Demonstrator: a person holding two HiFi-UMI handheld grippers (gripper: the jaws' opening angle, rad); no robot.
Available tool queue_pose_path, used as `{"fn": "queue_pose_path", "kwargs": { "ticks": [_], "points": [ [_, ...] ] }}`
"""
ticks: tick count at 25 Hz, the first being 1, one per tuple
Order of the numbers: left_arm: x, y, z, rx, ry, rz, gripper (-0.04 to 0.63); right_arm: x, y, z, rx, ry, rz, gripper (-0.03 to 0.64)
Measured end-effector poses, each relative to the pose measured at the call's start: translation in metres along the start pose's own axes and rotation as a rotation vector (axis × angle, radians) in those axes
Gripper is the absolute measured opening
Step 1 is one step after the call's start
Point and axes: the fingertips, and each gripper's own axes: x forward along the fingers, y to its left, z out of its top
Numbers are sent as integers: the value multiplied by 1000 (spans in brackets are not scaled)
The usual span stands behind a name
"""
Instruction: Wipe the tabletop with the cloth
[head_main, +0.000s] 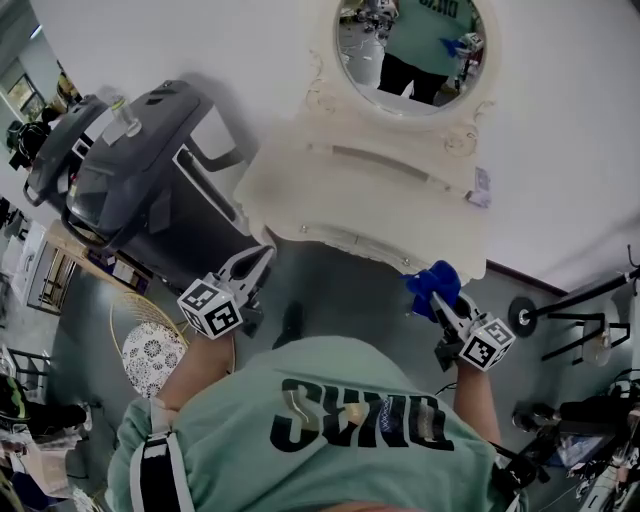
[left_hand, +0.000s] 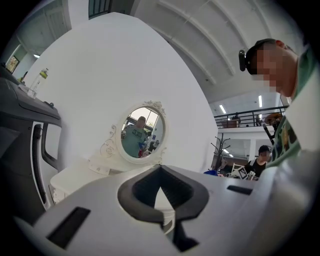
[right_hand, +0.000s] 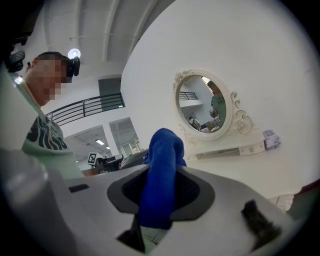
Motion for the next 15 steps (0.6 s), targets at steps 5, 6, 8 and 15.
{"fn": "queue_pose_path", "kwargs": {
  "ticks": [5, 6, 8, 15],
  "points": [
    [50, 93, 24, -23, 0, -61, -3, 92, -24, 25, -11, 11, -62, 117],
    [62, 113, 33, -31, 4, -72, -3, 114, -27, 32, -11, 15, -68, 117],
    [86, 149, 54, -32, 14, -100, -3, 157, -35, 49, -16, 24, -76, 117],
    [158, 243, 106, 18, 57, -131, -3, 277, -73, 98, 2, 23, -64, 117]
  ]
}}
